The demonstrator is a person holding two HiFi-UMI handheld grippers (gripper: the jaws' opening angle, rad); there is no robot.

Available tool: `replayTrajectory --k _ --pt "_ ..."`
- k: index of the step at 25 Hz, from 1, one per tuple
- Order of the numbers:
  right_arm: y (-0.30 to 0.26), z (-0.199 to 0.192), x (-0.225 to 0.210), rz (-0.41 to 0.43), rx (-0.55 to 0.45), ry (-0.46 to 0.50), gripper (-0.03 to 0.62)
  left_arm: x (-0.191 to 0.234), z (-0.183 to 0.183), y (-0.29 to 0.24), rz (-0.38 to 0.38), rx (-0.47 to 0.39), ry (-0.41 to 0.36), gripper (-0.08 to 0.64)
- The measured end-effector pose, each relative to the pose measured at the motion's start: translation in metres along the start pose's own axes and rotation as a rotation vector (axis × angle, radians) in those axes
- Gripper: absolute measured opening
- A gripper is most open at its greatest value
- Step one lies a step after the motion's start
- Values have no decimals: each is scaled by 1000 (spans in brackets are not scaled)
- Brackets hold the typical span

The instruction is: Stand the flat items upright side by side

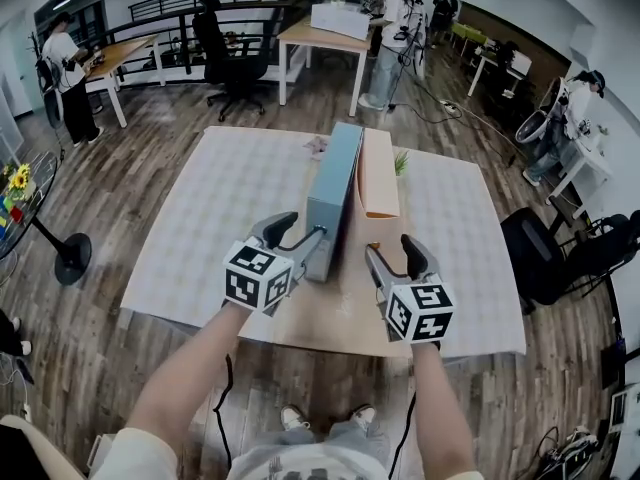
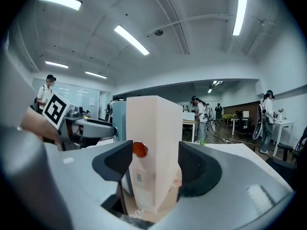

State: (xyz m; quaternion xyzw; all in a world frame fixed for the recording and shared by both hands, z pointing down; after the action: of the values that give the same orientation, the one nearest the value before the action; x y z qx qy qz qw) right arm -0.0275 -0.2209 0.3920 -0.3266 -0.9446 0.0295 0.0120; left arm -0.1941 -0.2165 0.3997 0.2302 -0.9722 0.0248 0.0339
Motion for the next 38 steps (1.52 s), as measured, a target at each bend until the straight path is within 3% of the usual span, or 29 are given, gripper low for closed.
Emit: replayTrajectory --k 7,9,11,16,28,32,38 --pt "-11 -3 -2 24 31 28 218 -4 1 -10 -28 23 -33 207" --pt "-14 -2 5 44 34 27 206 -9 2 -11 -45 27 -30 156" --pt "-18 -4 12 42 29 18 149 -10 0 -11 -47 29 -28 155" --pt "-26 -1 17 -27 2 -14 135 -14 0 -14 -9 37 -3 150" --pt "-21 -6 18 -38 16 26 152 -14 -2 -8 9 42 -30 150" --pt "-8 -1 15 -32 6 16 156 -17 0 -1 48 45 -32 152" --pt "15 6 7 20 3 -8 134 -25 7 19 171 29 -11 152"
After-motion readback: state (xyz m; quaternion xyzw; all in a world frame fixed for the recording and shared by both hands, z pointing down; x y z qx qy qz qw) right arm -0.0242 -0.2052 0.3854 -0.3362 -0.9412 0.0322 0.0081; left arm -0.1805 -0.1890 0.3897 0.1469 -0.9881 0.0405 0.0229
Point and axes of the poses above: the fingertips, and each gripper's own axes: y backward along the fingers, x to its left, z out of its top, the point moved 2 cm from there along y, backward along the fingers, and after that the axes turned 8 degrees about -x, right-handed, at the moved point
